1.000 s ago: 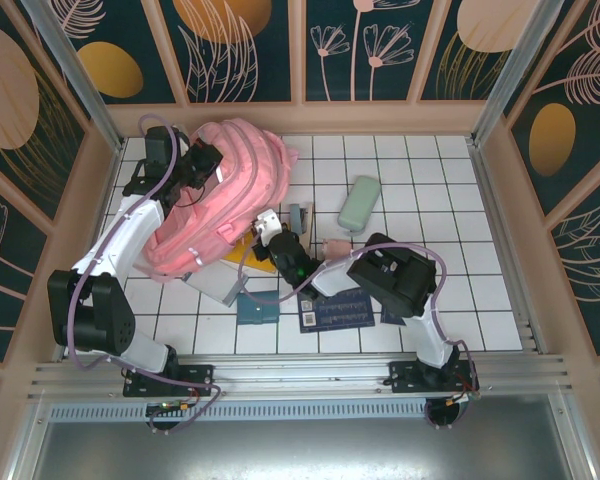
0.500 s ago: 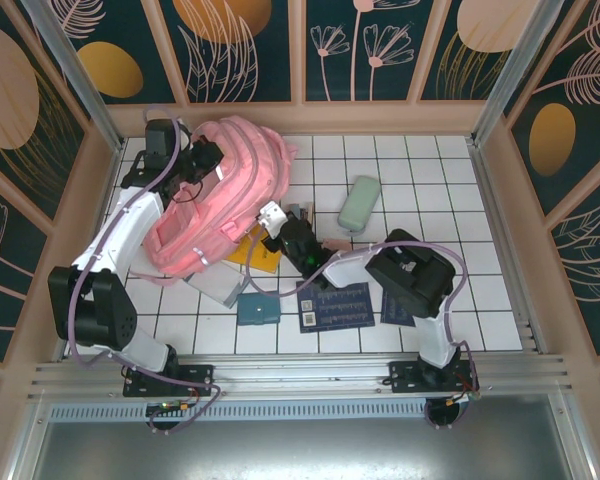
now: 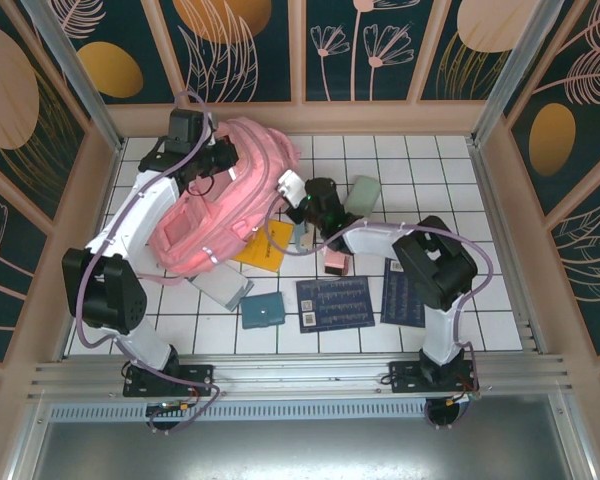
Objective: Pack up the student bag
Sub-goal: Unzip the student bag at the top-left of the table.
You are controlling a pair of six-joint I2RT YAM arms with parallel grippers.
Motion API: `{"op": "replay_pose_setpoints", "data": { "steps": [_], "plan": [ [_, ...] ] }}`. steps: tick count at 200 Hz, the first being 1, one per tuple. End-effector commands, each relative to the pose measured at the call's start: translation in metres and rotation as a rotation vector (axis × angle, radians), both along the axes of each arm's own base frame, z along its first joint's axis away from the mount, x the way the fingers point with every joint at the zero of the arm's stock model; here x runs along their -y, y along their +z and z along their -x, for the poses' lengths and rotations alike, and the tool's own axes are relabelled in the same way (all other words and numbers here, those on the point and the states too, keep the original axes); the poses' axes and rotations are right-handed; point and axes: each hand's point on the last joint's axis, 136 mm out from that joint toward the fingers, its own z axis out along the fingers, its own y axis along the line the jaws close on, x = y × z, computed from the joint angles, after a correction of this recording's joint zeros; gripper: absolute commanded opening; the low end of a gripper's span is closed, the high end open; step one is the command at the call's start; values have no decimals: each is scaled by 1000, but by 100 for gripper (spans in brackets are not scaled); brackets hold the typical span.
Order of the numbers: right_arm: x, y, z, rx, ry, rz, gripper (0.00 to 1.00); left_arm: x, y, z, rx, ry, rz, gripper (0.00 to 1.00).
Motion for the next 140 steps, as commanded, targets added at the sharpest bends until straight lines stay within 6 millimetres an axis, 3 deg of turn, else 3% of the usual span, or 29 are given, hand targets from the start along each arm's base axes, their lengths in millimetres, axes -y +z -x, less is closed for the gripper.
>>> {"op": "replay_pose_setpoints", "data": {
  "steps": [1,22,39,68,93,116,140],
  "plan": [
    [16,26,-23,4,4,-7,0,13,34,-1,98,-76,-40,0],
    [21,34,-30,-26,30,-9,0,10,32,-4,94,-72,-91,0],
    [17,34,-17,-49,103,8,0,6,39,-9,115,-59,-130,0],
    [-2,21,25,-111,254,15,0,5,47,-33,133,-45,-223,0],
    [-22,9,71,-126,396,36,0,19,59,-51,172,-83,-285,0],
    [-41,1,101,-144,480,51,0,37,62,-61,209,-124,-365,9],
    [-63,4,119,-177,519,-5,0,39,53,-67,211,-104,-446,30]
  ]
}}
